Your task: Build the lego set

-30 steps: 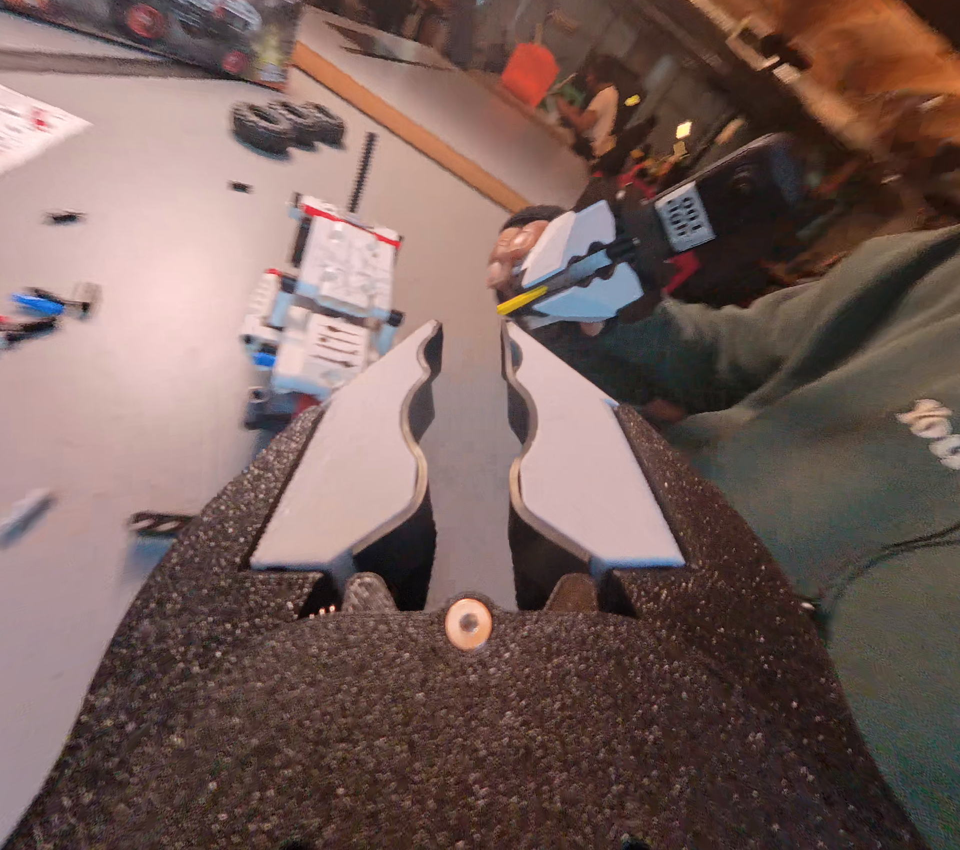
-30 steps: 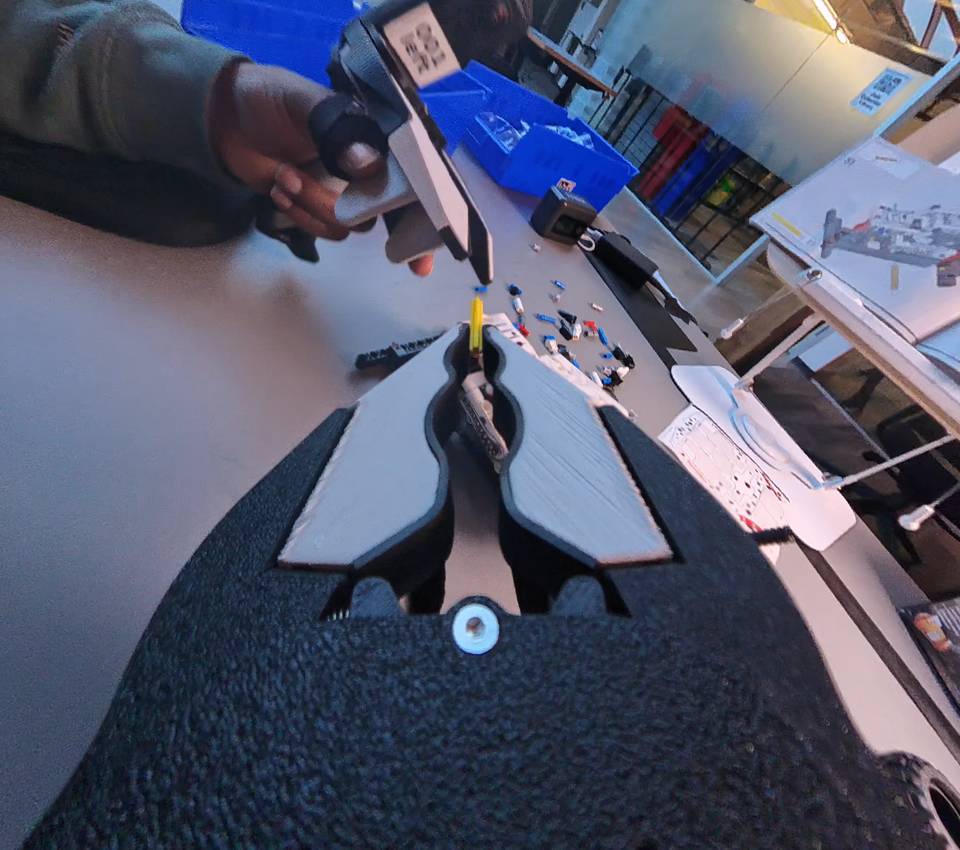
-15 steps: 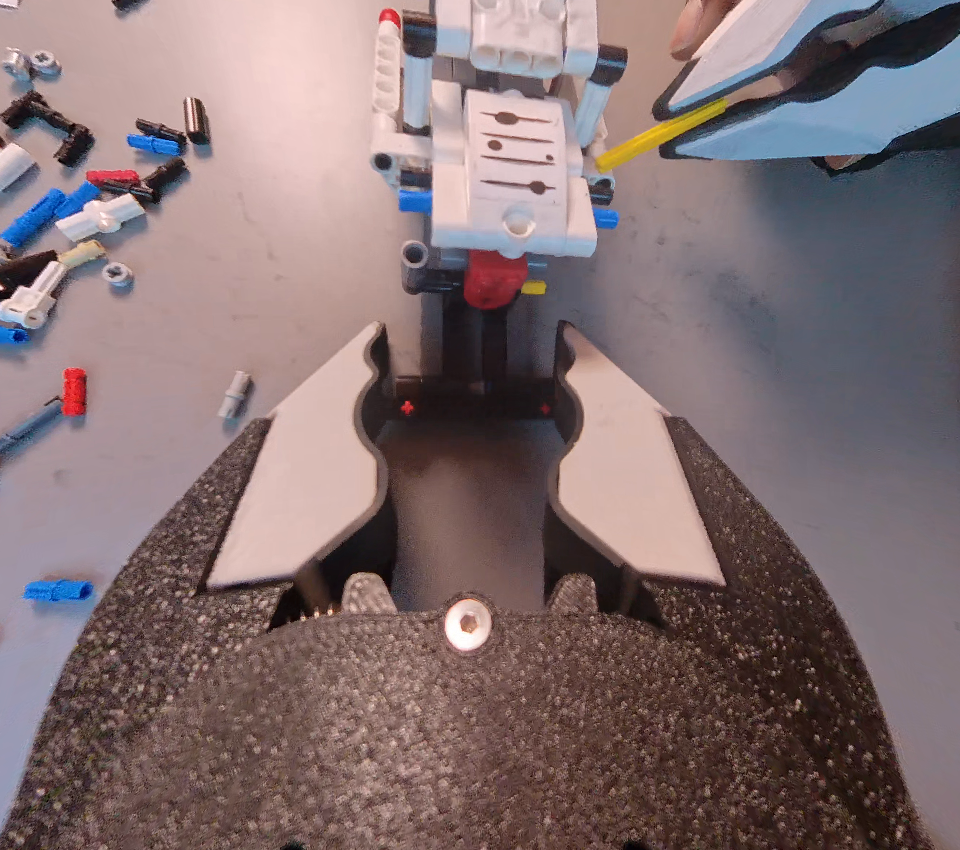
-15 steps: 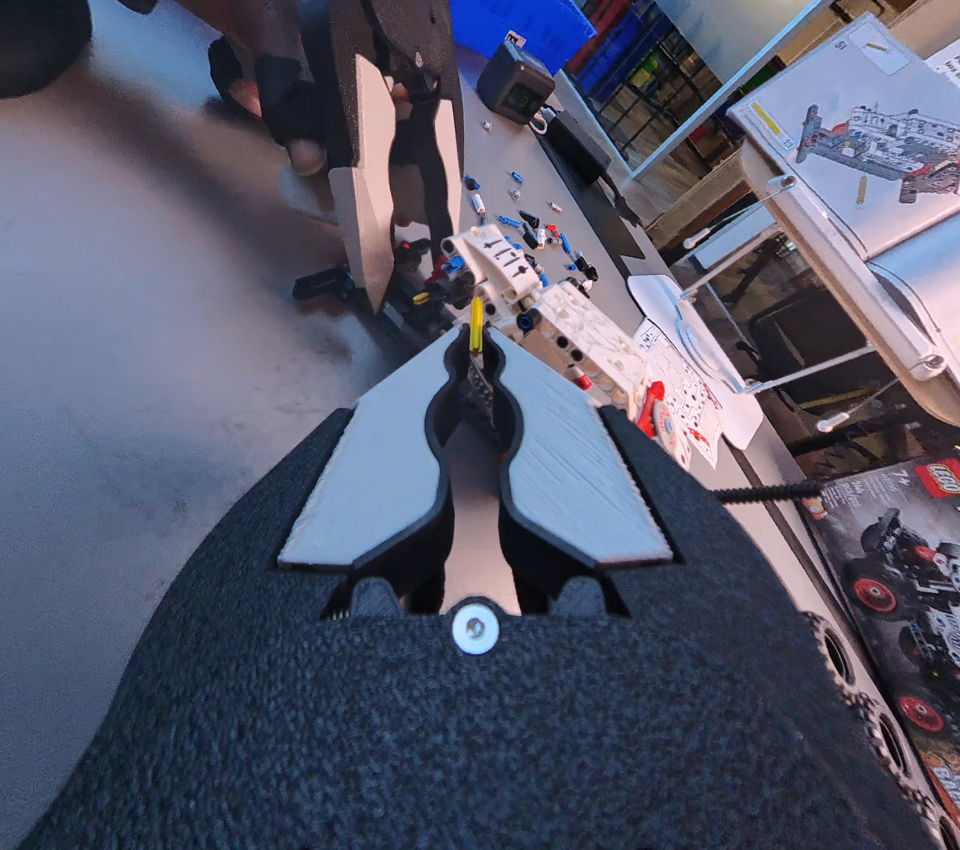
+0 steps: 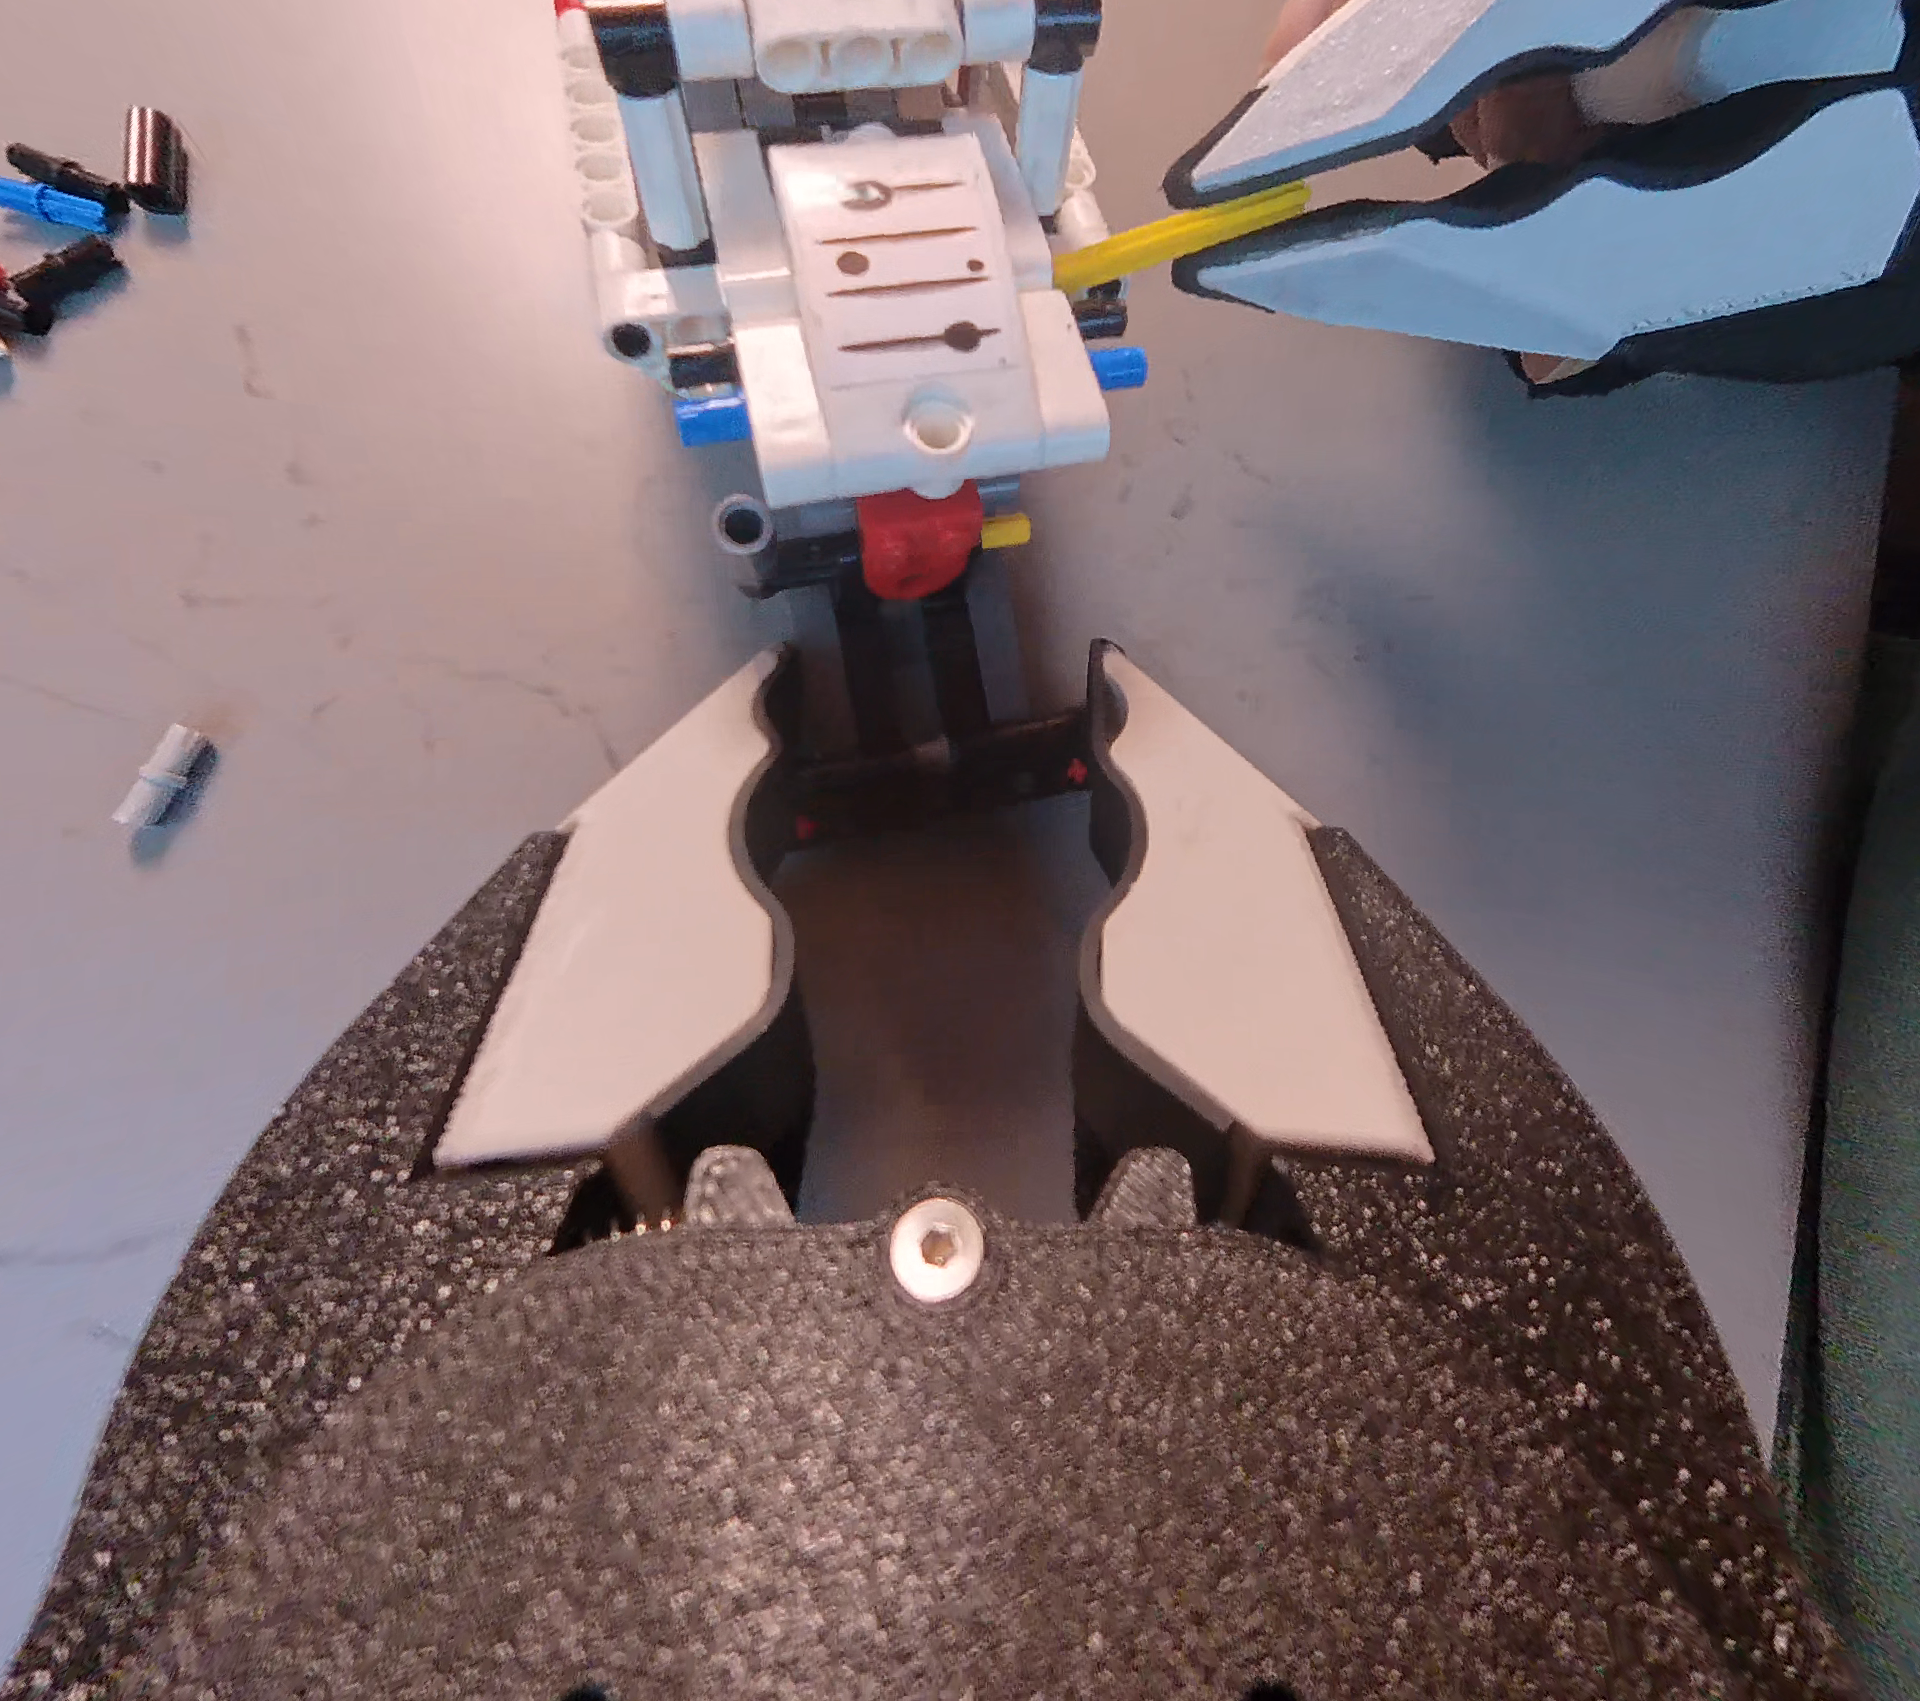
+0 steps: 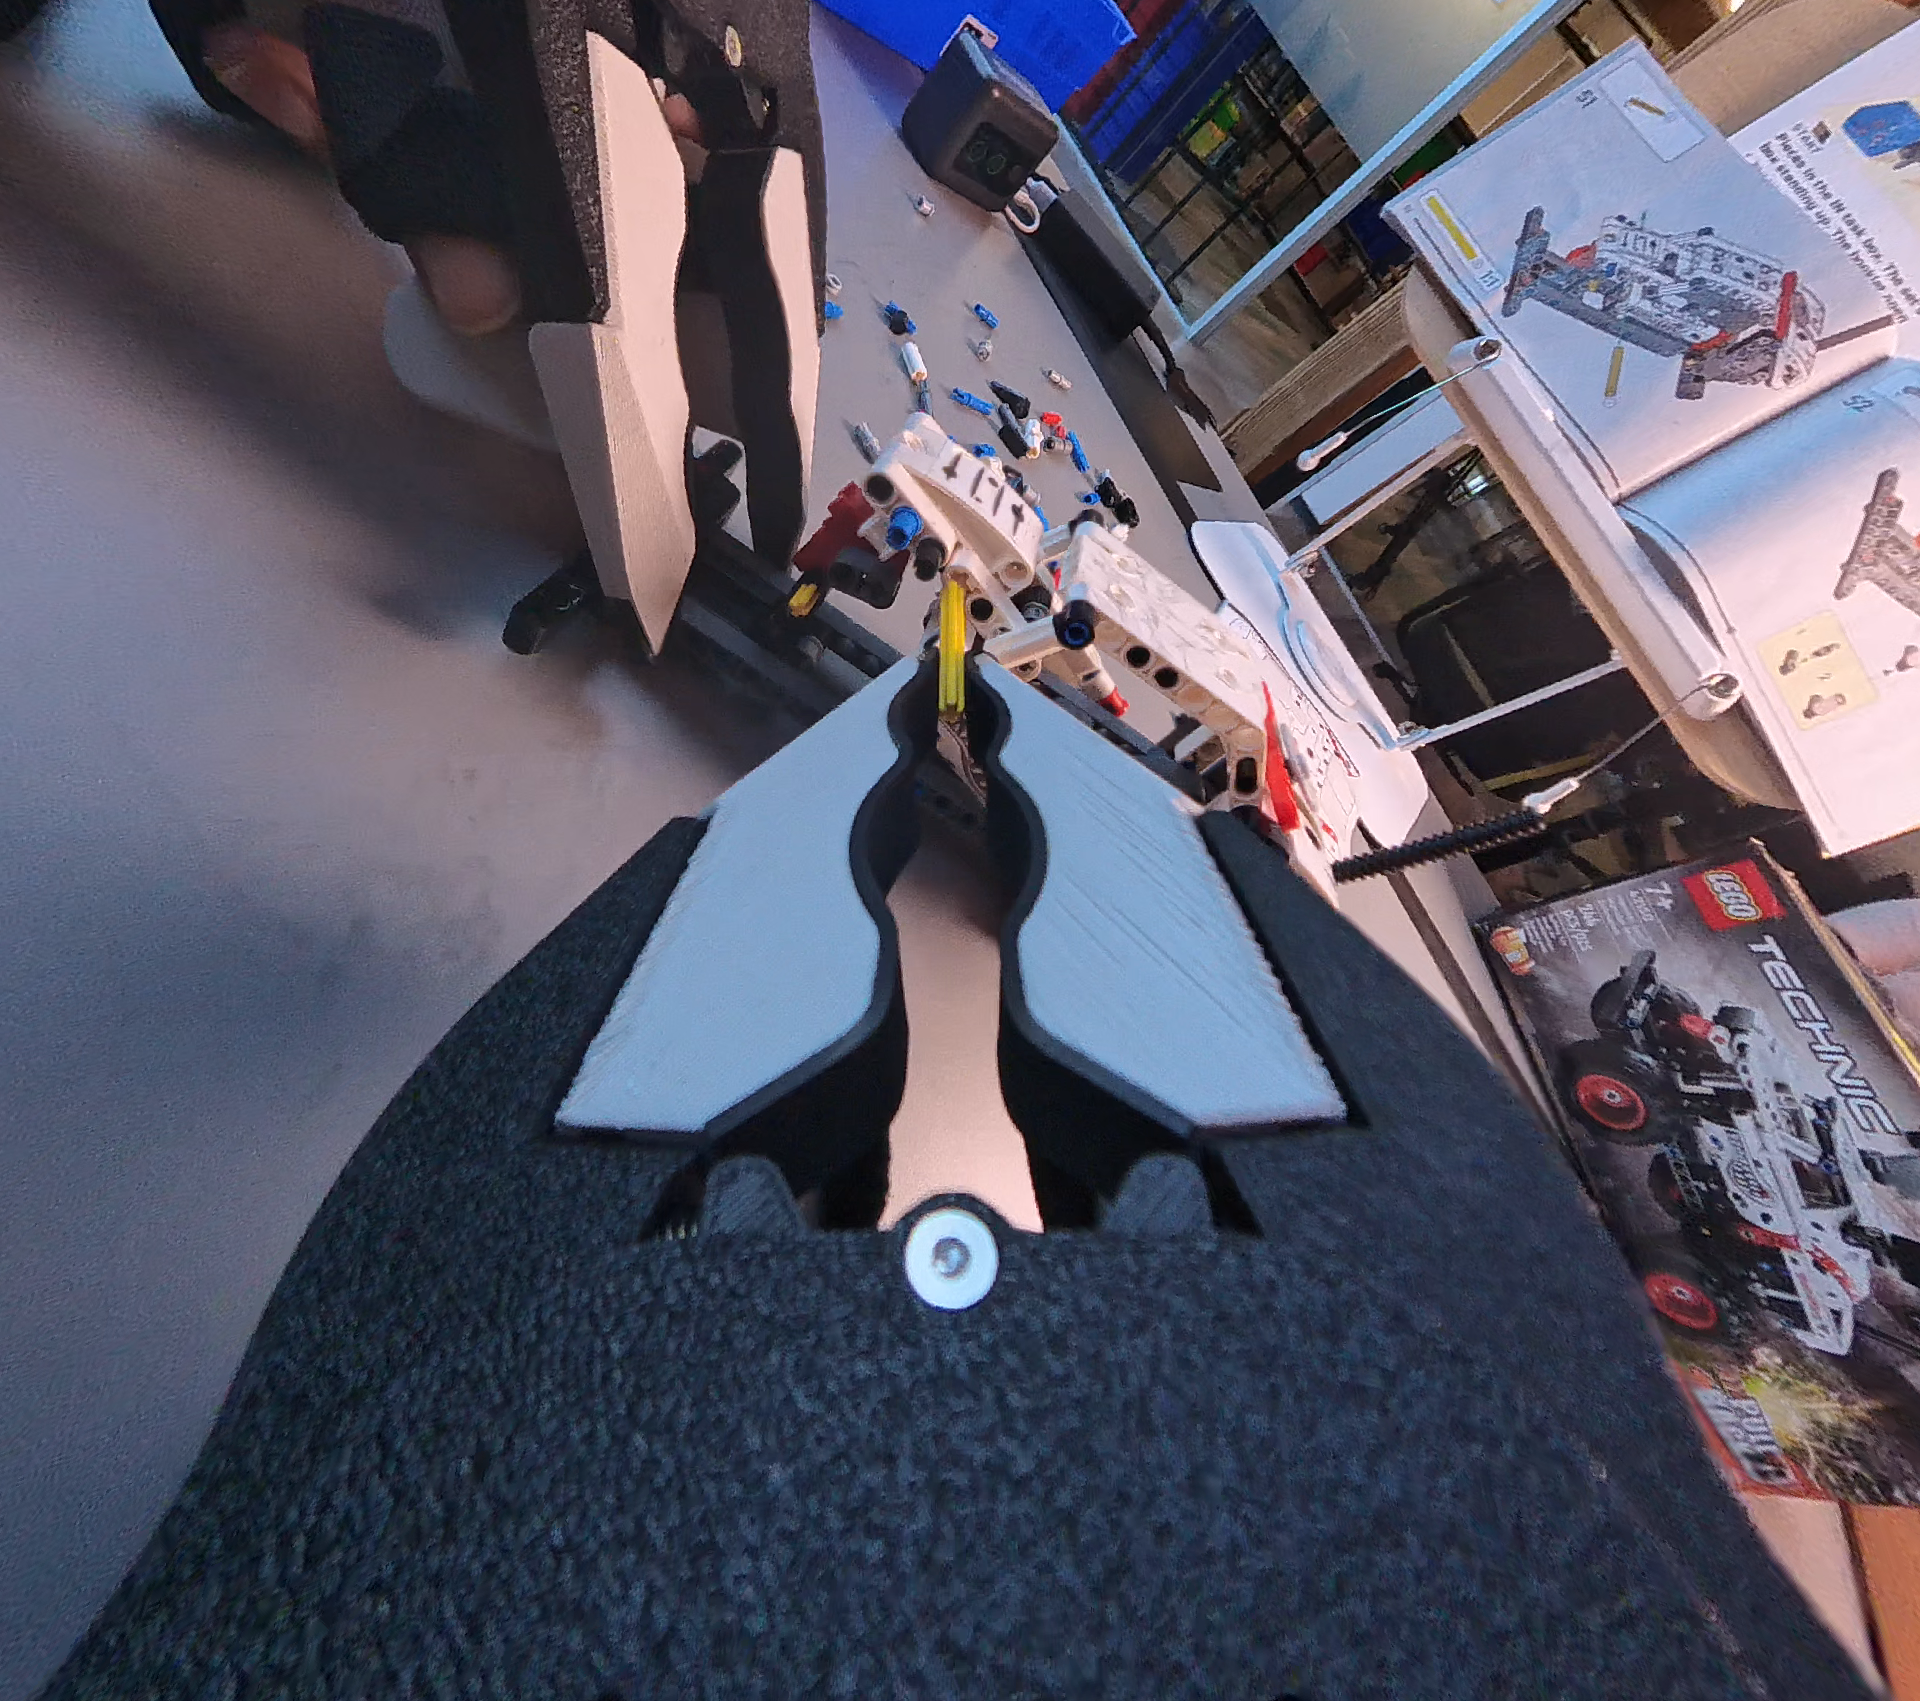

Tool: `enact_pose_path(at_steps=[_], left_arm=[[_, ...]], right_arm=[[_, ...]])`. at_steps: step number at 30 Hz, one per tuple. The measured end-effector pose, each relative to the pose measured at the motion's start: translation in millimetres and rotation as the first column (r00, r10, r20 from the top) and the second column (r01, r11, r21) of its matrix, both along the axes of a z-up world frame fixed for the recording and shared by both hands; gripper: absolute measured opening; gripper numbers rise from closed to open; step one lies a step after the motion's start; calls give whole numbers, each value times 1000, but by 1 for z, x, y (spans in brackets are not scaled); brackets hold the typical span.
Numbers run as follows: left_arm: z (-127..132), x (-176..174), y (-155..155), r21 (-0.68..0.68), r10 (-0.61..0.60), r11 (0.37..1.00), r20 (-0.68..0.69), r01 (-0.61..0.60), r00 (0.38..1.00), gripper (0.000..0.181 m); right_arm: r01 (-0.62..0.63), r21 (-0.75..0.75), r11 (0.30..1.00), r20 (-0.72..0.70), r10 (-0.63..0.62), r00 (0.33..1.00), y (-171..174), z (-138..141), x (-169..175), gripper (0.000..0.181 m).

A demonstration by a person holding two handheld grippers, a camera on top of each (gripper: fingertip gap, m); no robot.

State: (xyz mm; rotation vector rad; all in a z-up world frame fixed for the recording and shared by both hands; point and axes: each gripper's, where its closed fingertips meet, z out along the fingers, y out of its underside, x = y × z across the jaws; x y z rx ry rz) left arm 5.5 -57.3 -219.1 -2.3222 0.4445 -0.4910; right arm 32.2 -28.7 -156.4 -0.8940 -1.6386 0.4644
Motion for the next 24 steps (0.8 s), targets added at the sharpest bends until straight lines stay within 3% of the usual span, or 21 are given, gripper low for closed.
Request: enact_pose_path(at_steps=[7, 15, 20, 24], left_arm=[[2, -3, 1, -18, 24, 1000, 69, -23, 997, 50], [9, -22, 9, 26, 93, 995, 40, -94, 995, 54], [12, -13, 17, 82, 31, 996, 37, -34, 999, 68], [8, -7, 24, 95, 14, 995, -16, -13, 1000, 65]], right_arm=[[-8, 60, 998, -7, 9, 1000, -1, 1, 2, 4], [-4, 126, 992, 2, 4, 1000, 0, -4, 0, 4], [1, 190, 982, -5, 0, 1000, 0, -3, -1, 4], [1, 241, 971, -8, 0, 1000, -3, -2, -3, 4]])
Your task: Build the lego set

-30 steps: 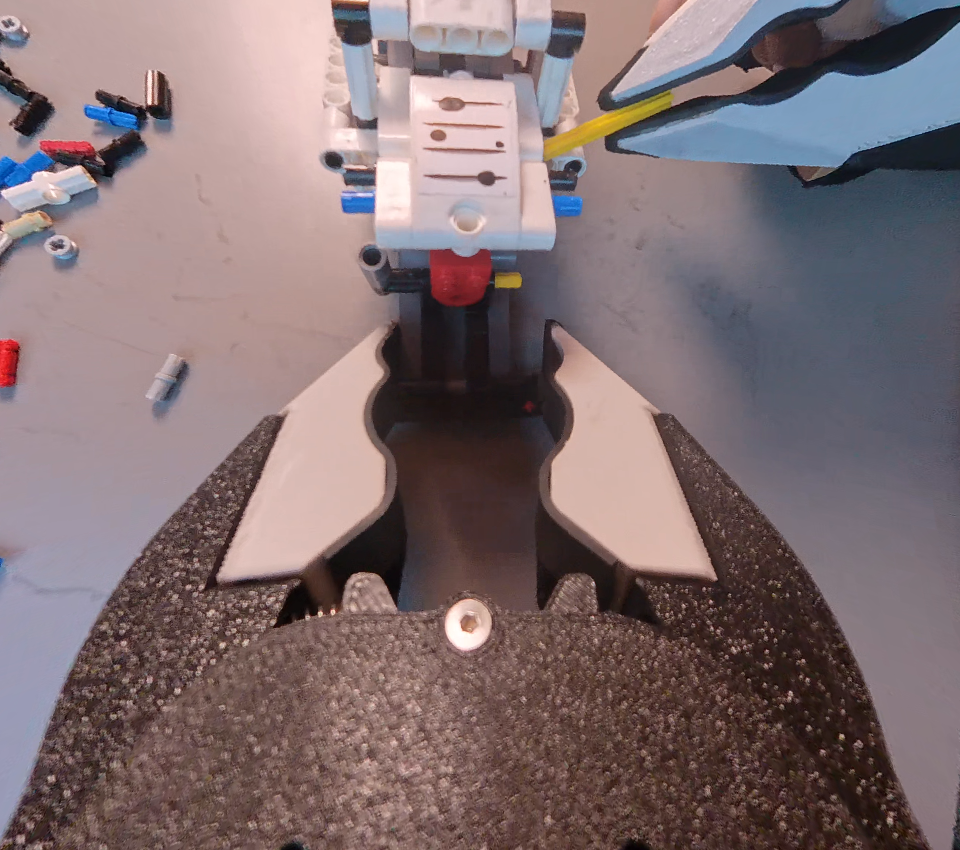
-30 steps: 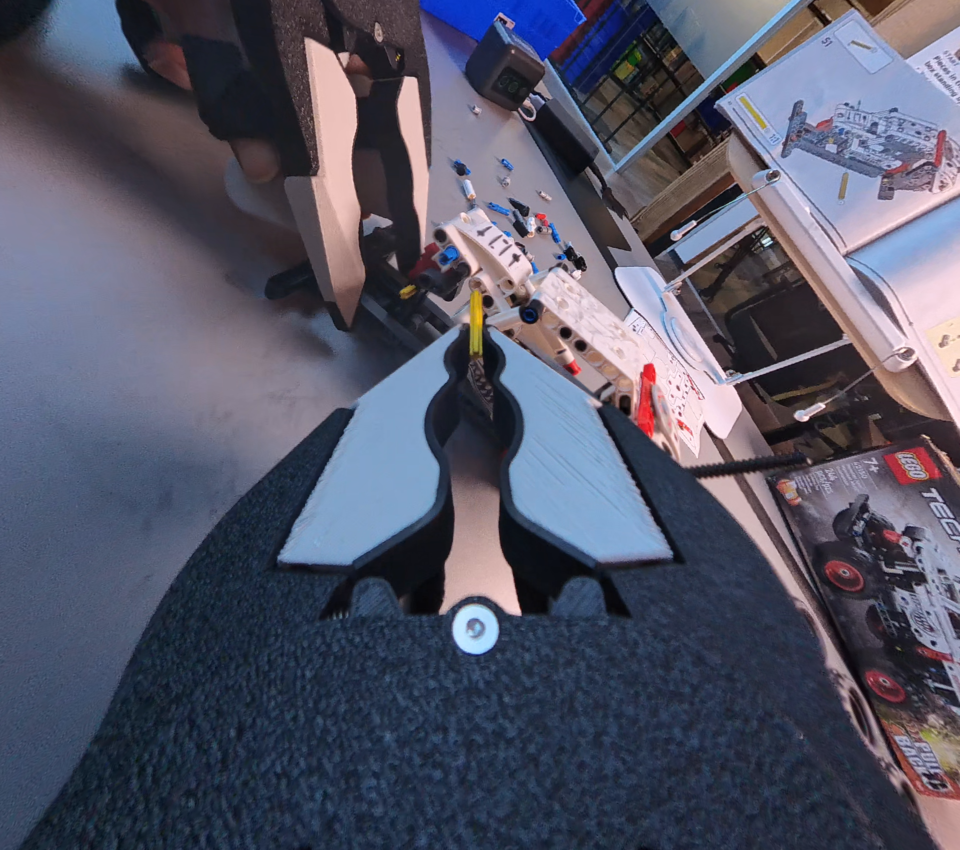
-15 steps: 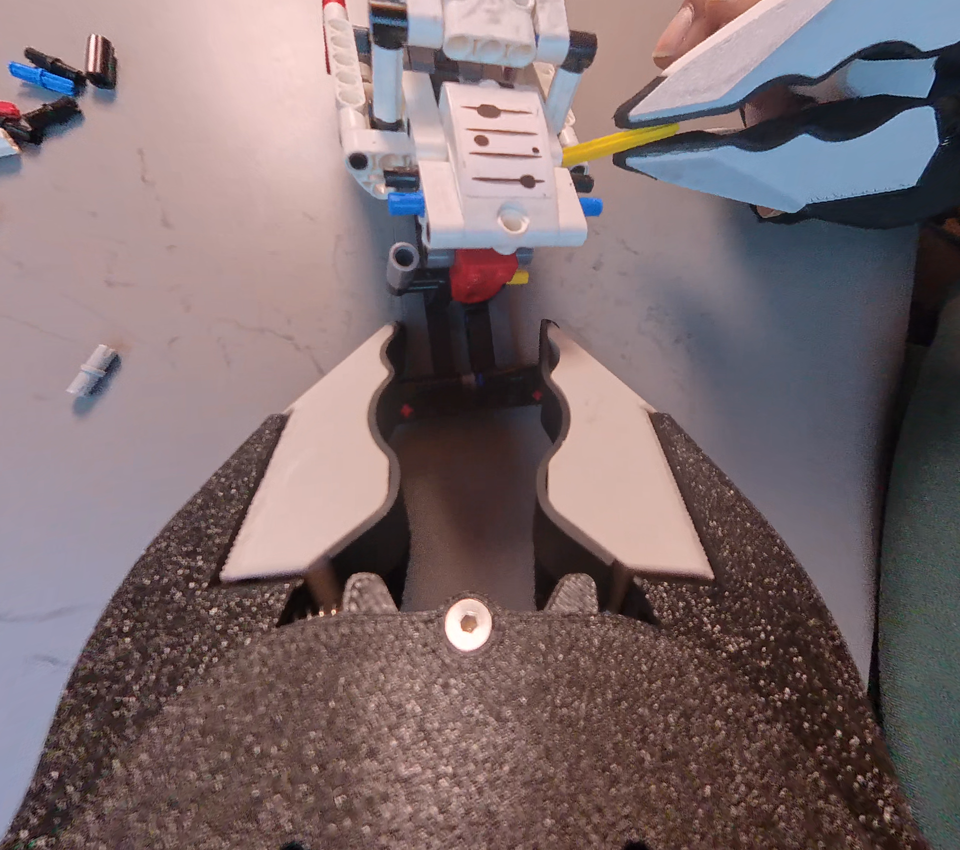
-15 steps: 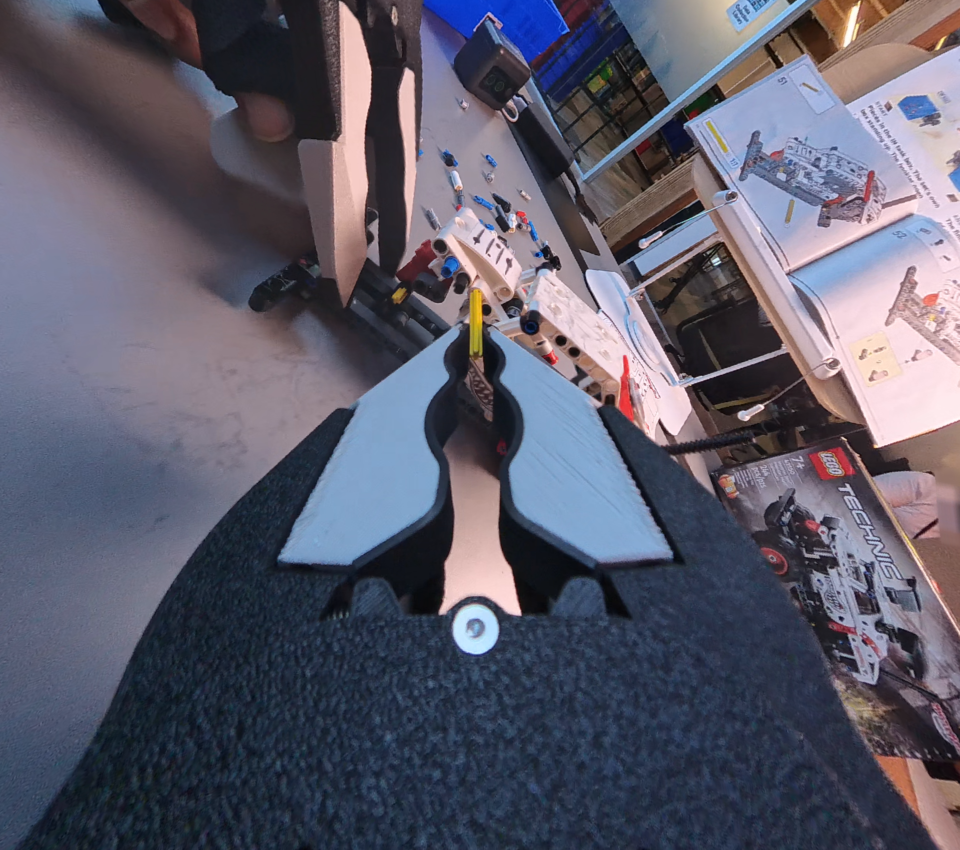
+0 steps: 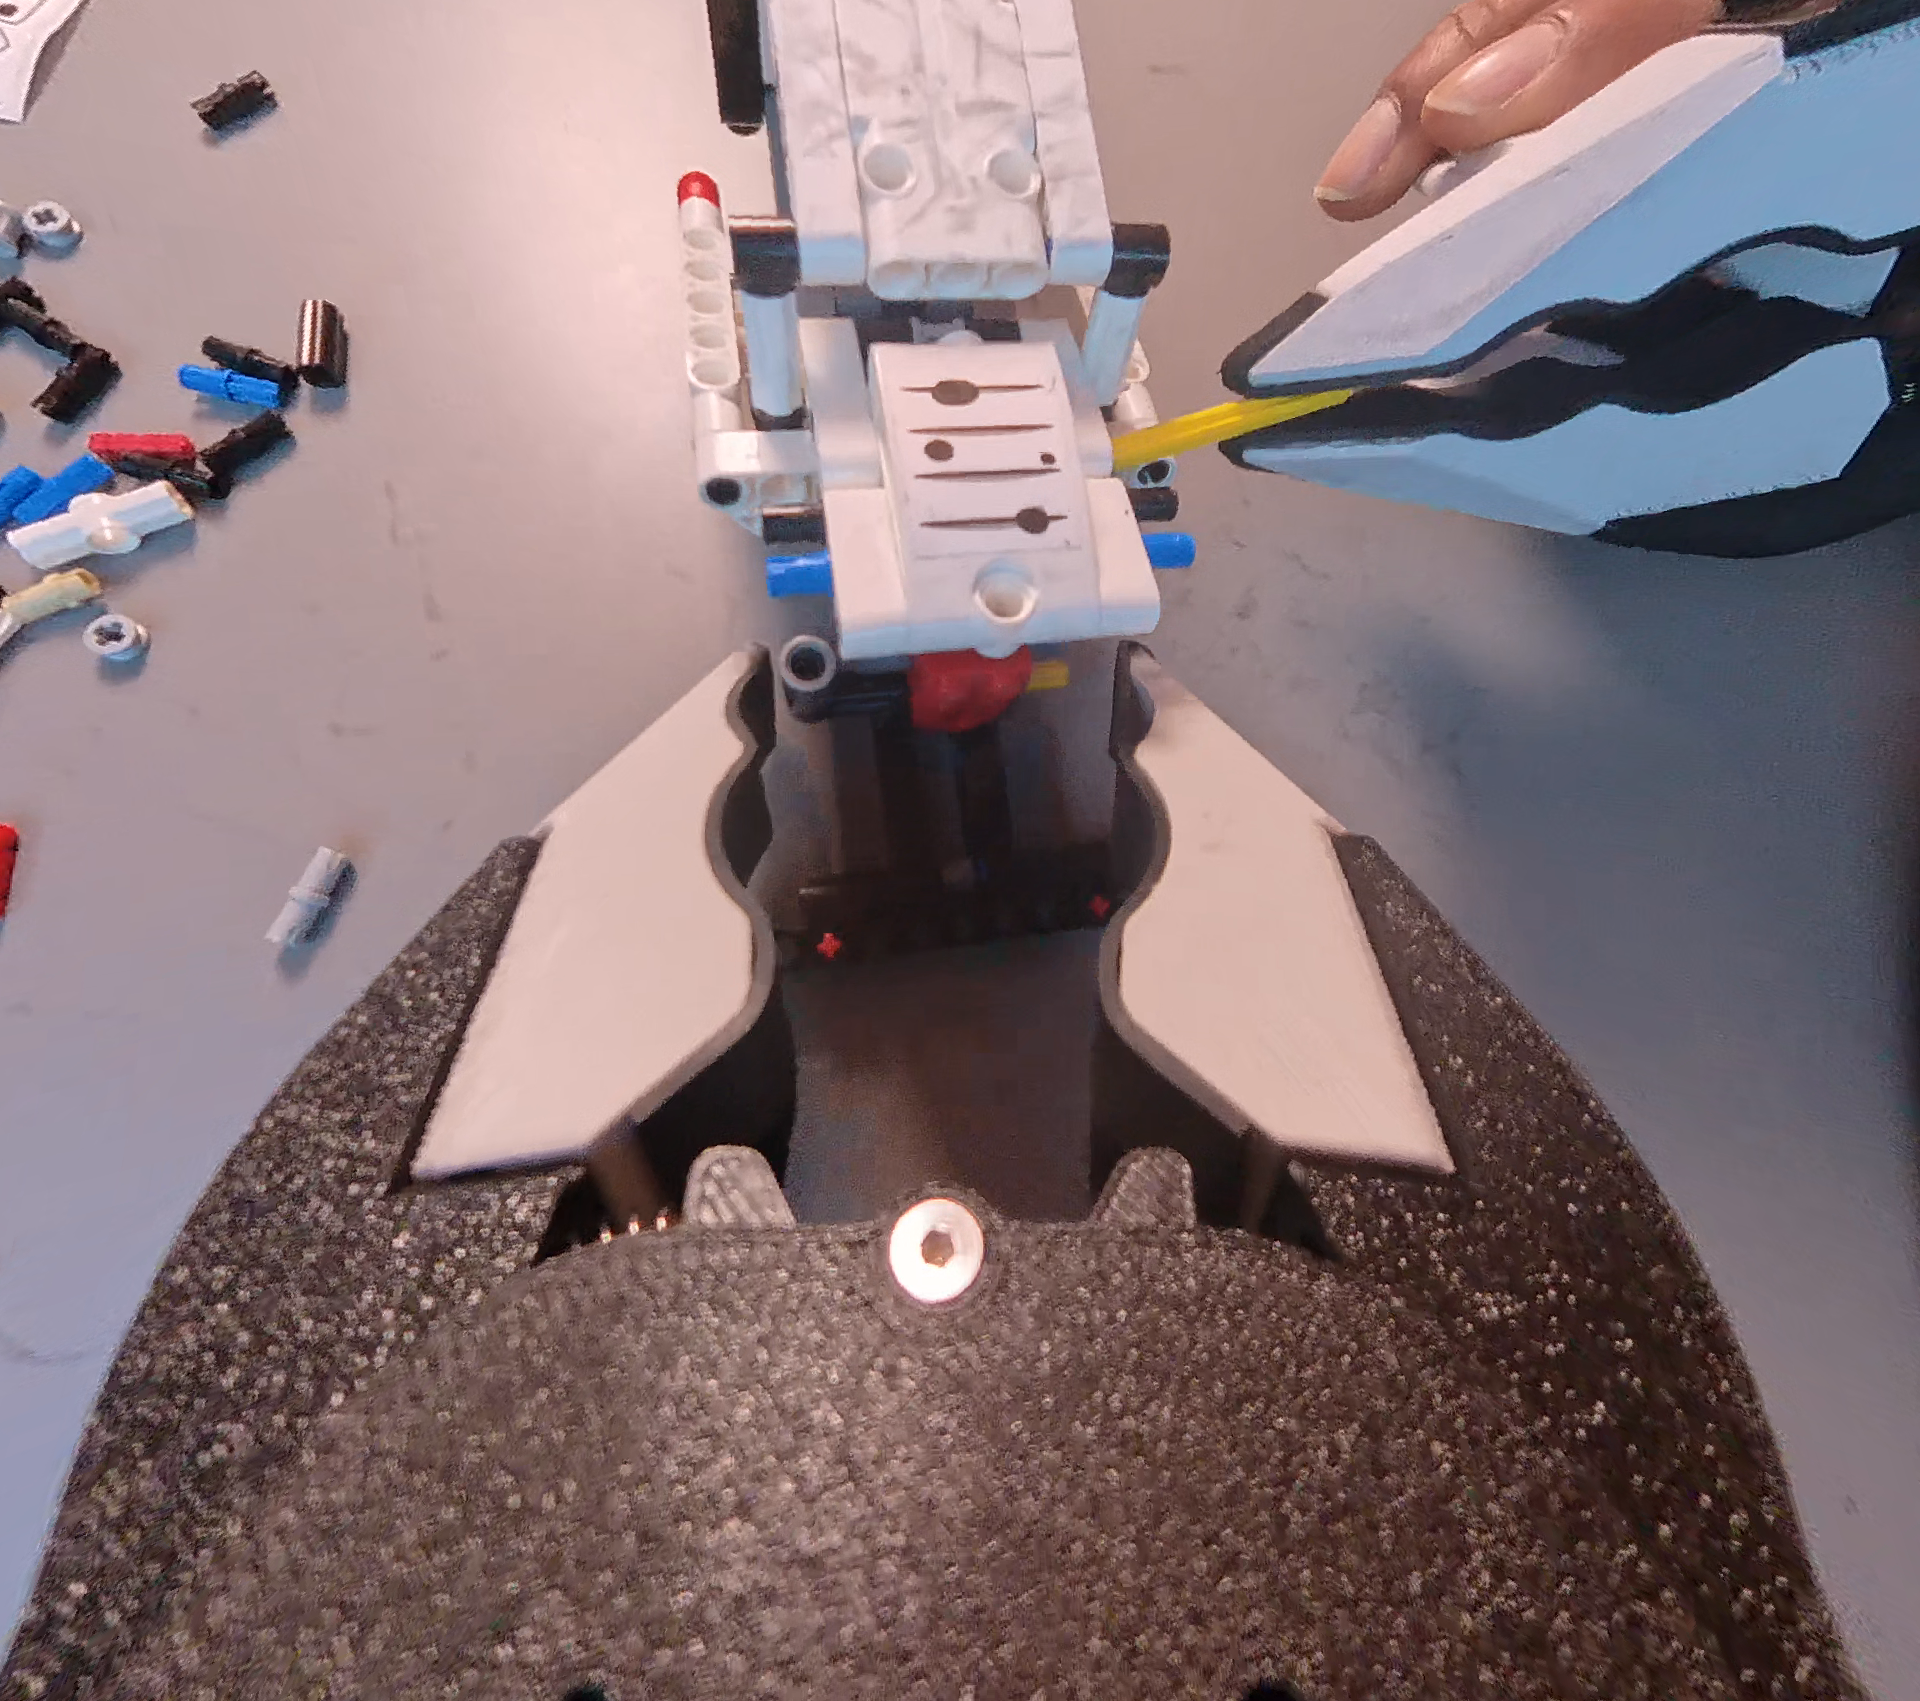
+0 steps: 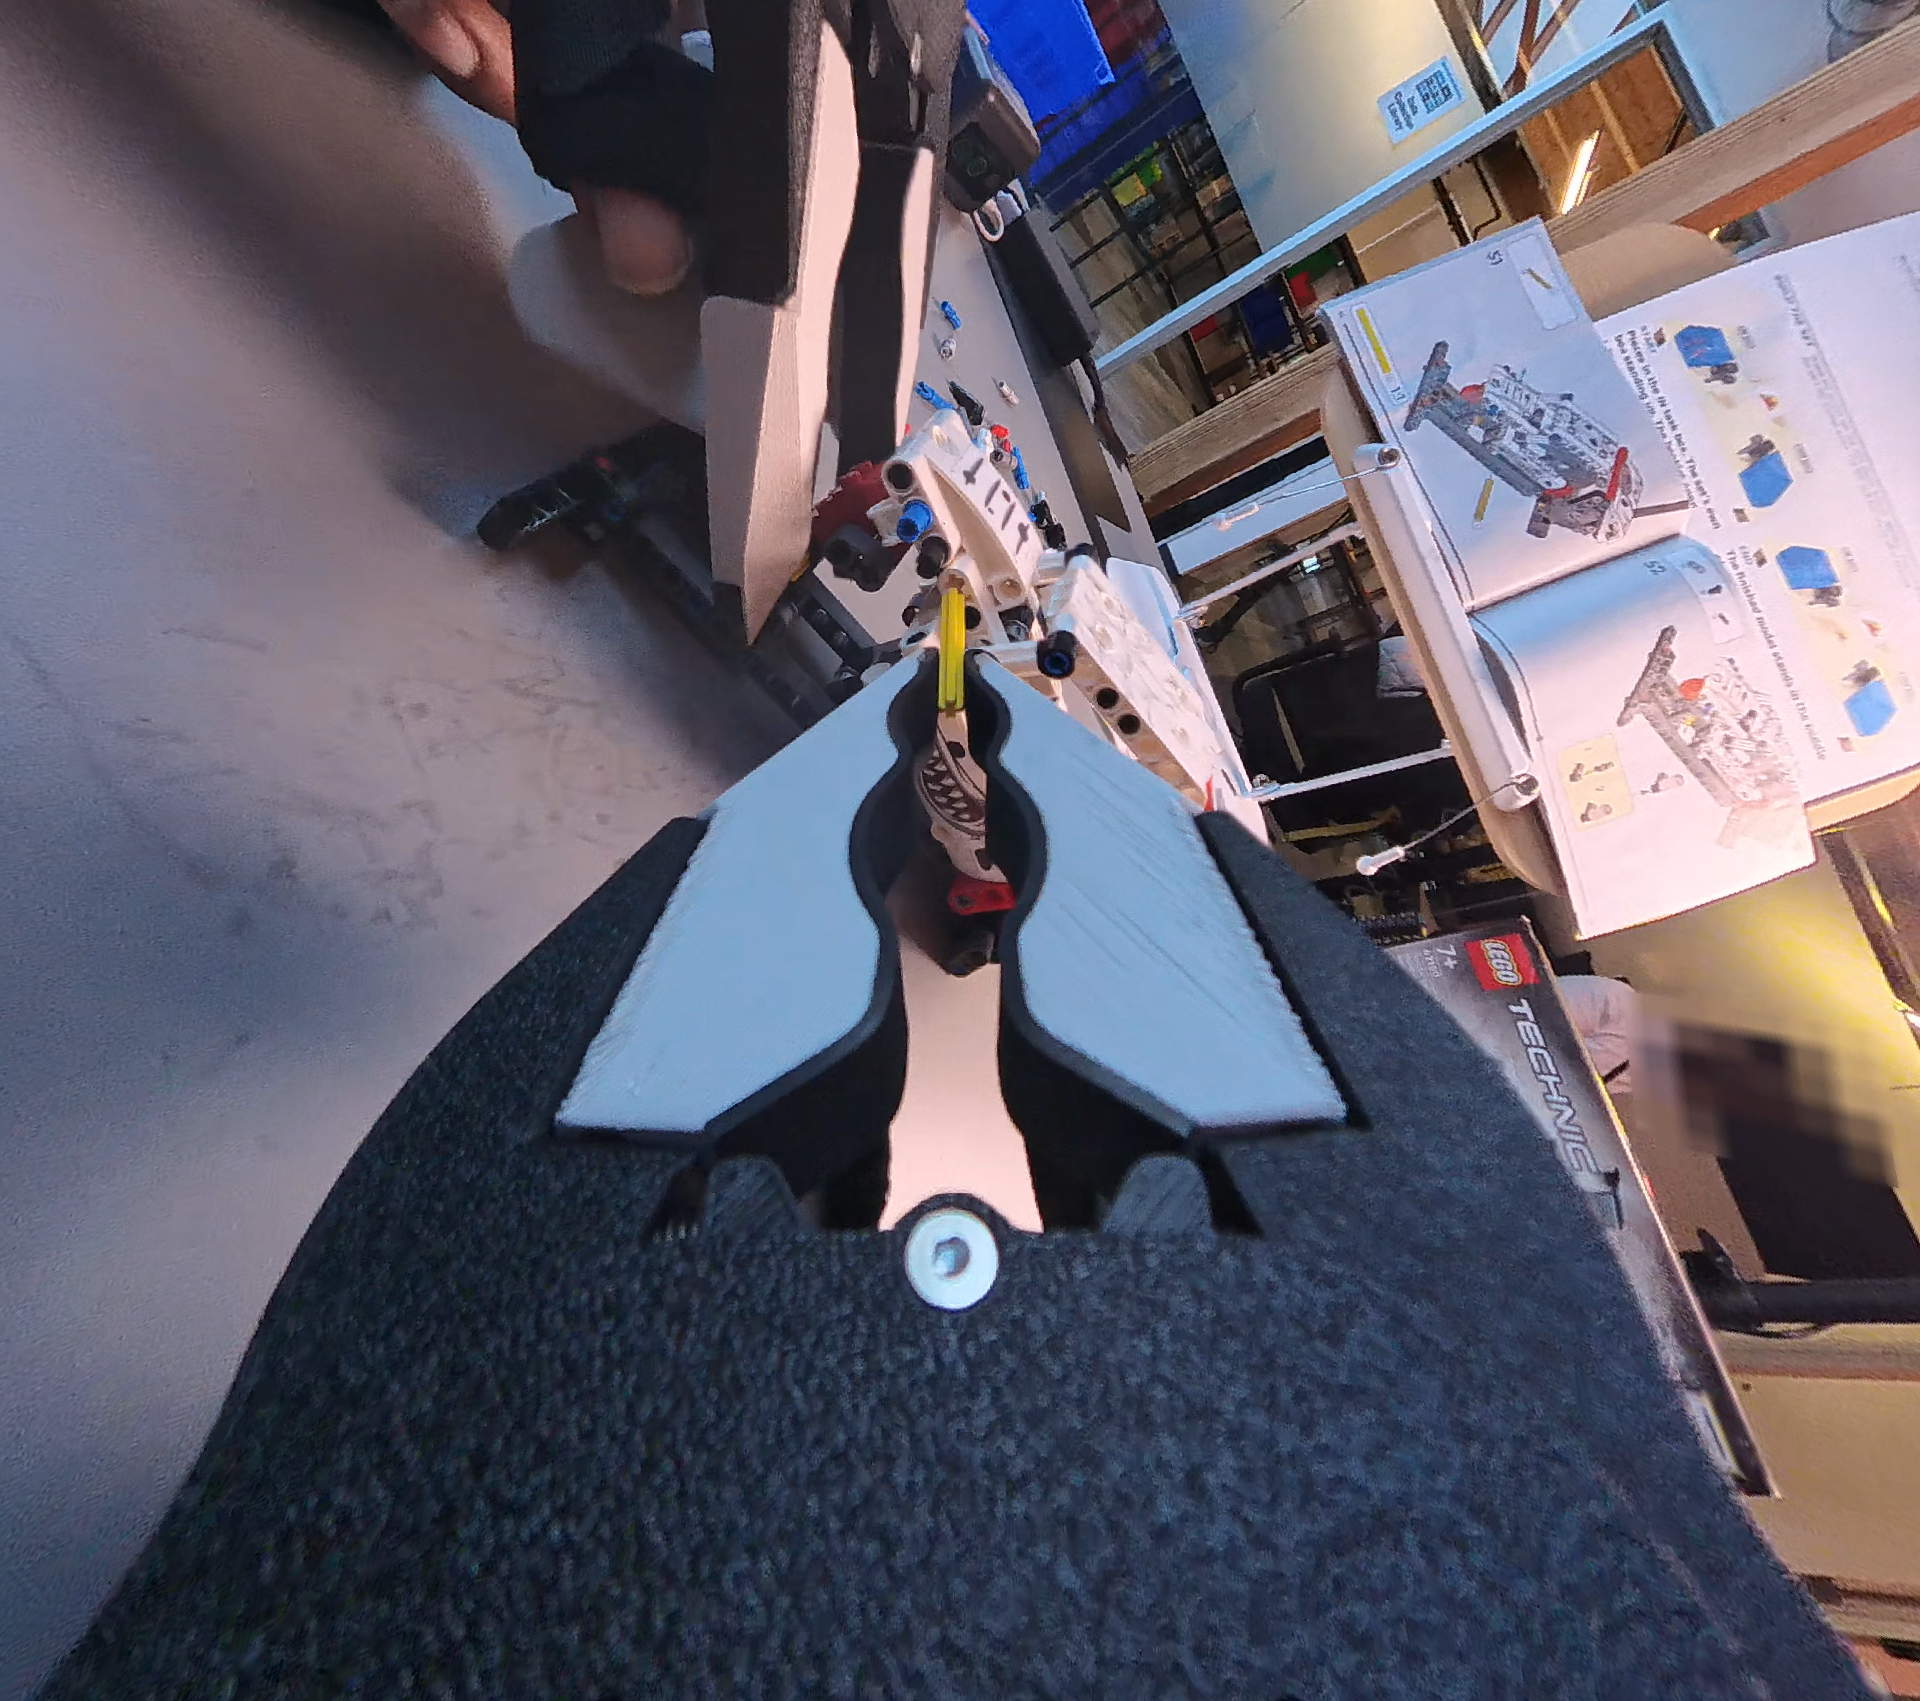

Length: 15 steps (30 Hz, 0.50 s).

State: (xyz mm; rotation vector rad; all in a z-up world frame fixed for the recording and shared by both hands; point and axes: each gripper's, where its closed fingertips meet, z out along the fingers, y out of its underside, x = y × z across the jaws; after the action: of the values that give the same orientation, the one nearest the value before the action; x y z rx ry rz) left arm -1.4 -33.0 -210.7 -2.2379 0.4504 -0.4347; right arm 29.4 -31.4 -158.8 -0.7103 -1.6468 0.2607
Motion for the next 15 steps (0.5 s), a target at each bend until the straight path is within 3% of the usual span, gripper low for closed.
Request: enact_pose_path(at_steps=[3, 15], left_arm=[[-2, -1, 4, 9, 24, 1000, -39, -24, 999, 54], [0, 2, 3, -26, 61, 998, 2, -61, 998, 53]], right_arm=[[0, 33, 999, -5, 0, 1000, -2, 1, -1, 4], [45, 152, 987, -10, -44, 999, 1, 3, -1, 4]])
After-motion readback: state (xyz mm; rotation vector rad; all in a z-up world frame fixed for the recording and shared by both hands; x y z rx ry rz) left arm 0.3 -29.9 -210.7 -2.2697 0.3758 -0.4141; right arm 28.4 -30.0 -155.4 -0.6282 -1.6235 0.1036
